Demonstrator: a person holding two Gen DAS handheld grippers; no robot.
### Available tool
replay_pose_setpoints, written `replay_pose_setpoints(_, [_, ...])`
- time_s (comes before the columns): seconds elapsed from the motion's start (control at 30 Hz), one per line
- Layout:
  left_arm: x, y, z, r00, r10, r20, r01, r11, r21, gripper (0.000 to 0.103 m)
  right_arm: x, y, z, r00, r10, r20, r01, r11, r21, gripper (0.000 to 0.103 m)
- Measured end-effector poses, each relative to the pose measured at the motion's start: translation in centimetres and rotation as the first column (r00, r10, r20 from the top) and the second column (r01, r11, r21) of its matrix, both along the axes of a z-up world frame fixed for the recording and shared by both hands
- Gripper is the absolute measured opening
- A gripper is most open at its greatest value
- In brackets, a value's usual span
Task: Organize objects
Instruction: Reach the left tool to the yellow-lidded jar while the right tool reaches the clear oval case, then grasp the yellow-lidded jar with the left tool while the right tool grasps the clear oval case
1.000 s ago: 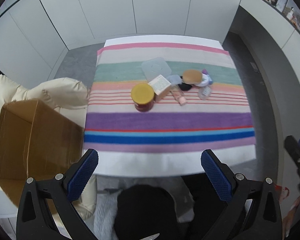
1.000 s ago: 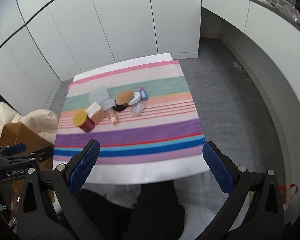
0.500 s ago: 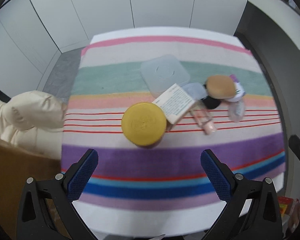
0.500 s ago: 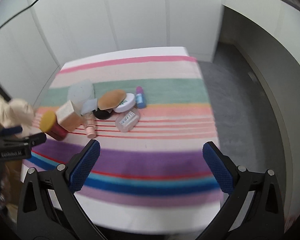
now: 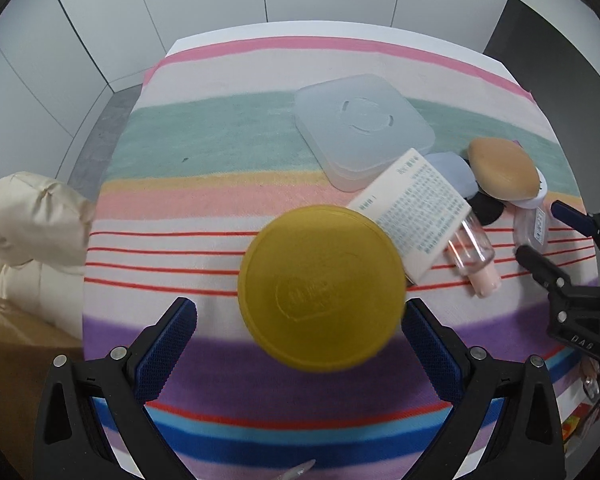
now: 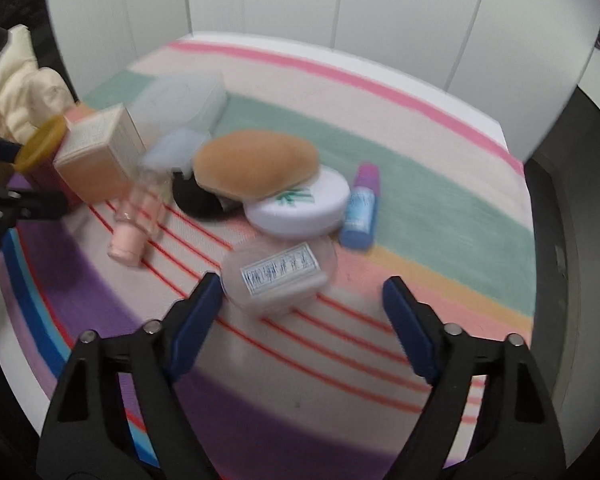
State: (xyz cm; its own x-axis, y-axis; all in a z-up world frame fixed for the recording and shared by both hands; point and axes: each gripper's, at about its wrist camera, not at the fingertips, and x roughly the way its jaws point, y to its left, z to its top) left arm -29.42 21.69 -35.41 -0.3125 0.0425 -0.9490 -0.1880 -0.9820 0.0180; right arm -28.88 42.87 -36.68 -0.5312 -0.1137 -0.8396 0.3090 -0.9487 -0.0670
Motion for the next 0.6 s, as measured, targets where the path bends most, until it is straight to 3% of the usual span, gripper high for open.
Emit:
replay_pose_setpoints(0.03, [-0.1, -0.1, -0.1, 1.0, -0.001, -0.002, 0.001, 1.0, 0.002, 0.102, 0.1, 0.0, -0.1, 1.0, 0.011, 0.003, -0.01, 1.0, -0.009, 0.063])
replay_pose_setpoints(0.07, [-0.3, -0.1, -0.2, 1.0, -0.004, -0.003, 0.004, 1.0, 0.005, 0.102, 0.0, 0.1, 0.0, 1.0, 0.011, 0.009, -0.011, 1.0, -0.029, 0.06])
replay_pose_setpoints(0.23, [-1.4, -0.3, -1.0, 0.999, 0.028, 0.021, -0.029, 0.999, 0.045, 0.086, 0.1, 1.4, 0.5, 0.991, -0.122, 0.048, 0.126, 0.989, -0.082, 0.059])
replay_pose_setpoints(0.33, [-1.9, -0.3, -1.3, 0.998, 0.057, 0.013, -0.058, 0.998, 0.025, 0.079, 0.7, 2.2, 0.7, 0.975, -0.203, 0.088, 0.211, 0.972, -0.105, 0.059])
replay_pose_setpoints(0.4, [-1.8, -0.2, -1.2, 0.998, 0.064, -0.011, -0.064, 0.998, 0.02, 0.071, 1.4, 2.7, 1.1, 0.965, -0.237, 0.11, 0.249, 0.961, -0.118, 0.059])
replay_pose_setpoints(0.47, [-1.6, 0.1, -1.0, 0.998, 0.057, -0.029, -0.057, 0.998, 0.015, 0.056, 2.1, 2.8, 1.5, 0.953, -0.27, 0.136, 0.288, 0.947, -0.138, 0.059])
replay_pose_setpoints(0.6, [-1.2, 0.2, -0.9, 0.998, 0.057, -0.031, -0.056, 0.998, 0.015, 0.055, 3.2, 2.3, 1.8, 0.938, -0.307, 0.163, 0.326, 0.939, -0.111, 0.059])
